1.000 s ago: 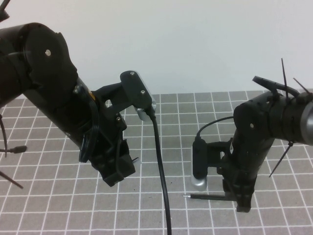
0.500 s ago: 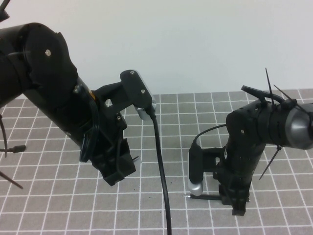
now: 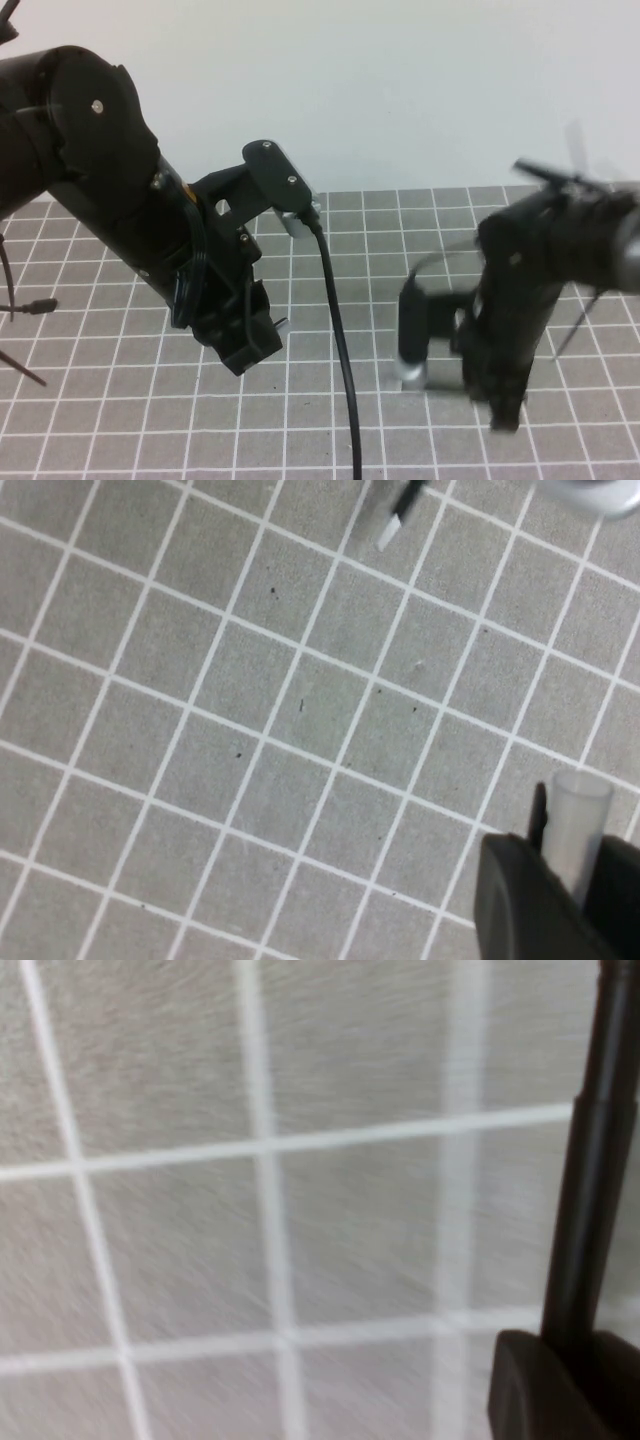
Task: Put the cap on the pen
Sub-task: Put the cap on the pen
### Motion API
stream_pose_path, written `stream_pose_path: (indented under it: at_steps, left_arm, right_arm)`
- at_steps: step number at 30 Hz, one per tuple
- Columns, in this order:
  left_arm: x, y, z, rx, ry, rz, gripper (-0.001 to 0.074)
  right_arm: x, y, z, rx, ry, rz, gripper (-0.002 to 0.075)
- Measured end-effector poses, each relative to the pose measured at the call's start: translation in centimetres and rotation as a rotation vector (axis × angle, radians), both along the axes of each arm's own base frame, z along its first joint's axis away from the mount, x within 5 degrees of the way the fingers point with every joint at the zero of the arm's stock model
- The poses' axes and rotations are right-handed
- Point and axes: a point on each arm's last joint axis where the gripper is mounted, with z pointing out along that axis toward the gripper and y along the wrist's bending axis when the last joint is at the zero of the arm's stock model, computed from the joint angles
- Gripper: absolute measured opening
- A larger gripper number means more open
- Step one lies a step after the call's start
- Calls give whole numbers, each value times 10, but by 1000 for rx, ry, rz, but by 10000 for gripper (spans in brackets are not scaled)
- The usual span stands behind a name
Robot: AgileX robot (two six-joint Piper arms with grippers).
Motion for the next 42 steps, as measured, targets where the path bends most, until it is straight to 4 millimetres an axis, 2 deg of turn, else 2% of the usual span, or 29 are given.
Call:
stream_pose_path:
  at_steps: [4,9,10,11,17,20,23,26,33,35,39,42]
  left_arm:
    - [0,0,3,-1,7,12,81]
    - [4,-2,23,-38,-35,45,81]
    - [4,-2,27,-47,-42,55,81]
    - [5,-3,31,-54,-50,60,81]
    - [5,-3,36,-65,-45,89,81]
    - [2,-7,35,-51,-50,75,81]
    - [-4,-15,33,-4,-83,30,81]
    - [-6,-21,27,66,-112,-10,81]
    - [-6,-24,24,85,-115,-19,81]
    - [-6,-25,24,70,-103,-20,81]
    - [-9,-29,25,27,-80,-36,81]
    - [-9,-29,25,23,-78,-38,81]
  right_arm:
    - [-5,-10,48,17,-142,22,62]
    - [-22,-23,103,65,-278,22,62]
    - [-27,-27,113,77,-299,18,-1]
    - [-32,-30,124,89,-321,15,62]
    - [-64,-48,175,203,-419,-8,62]
    - [-77,-54,192,250,-457,-13,62]
    - [-86,-56,200,307,-460,-23,62]
    - [-88,-51,199,361,-421,-37,62]
    - [-73,-43,180,255,-404,32,62]
    - [-73,-42,181,143,-477,101,62]
    - [-69,-35,191,-83,-727,246,61]
    - [-71,-21,203,-105,-882,325,61]
